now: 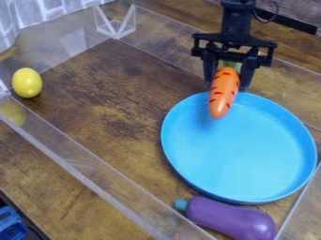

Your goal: Move the carrot to the right side

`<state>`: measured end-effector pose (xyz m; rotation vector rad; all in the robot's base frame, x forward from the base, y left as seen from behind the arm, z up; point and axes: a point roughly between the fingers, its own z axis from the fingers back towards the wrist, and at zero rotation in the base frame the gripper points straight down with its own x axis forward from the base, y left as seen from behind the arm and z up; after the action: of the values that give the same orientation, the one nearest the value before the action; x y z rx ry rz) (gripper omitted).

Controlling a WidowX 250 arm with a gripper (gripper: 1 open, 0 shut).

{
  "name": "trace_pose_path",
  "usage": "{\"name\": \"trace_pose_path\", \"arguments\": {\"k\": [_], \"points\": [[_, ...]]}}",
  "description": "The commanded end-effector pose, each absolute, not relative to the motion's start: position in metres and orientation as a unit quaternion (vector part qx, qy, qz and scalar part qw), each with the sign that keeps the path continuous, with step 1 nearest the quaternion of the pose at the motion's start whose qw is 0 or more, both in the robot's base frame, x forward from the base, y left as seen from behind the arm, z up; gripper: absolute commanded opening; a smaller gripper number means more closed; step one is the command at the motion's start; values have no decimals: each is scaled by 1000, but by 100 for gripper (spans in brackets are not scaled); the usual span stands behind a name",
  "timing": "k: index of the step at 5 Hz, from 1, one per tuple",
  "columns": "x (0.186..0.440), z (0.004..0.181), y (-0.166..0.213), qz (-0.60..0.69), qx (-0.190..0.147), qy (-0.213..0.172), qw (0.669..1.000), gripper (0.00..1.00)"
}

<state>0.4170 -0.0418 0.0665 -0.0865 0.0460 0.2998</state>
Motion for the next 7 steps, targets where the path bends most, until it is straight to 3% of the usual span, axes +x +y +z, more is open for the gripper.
{"name": "trace_pose_path", "arguments": {"k": [1, 3, 7], "points": [[436, 90, -51, 119, -44, -19, 992, 0], [450, 87, -50, 90, -25, -15, 996, 0], [448, 92, -49, 84, 1, 8, 996, 0]]}}
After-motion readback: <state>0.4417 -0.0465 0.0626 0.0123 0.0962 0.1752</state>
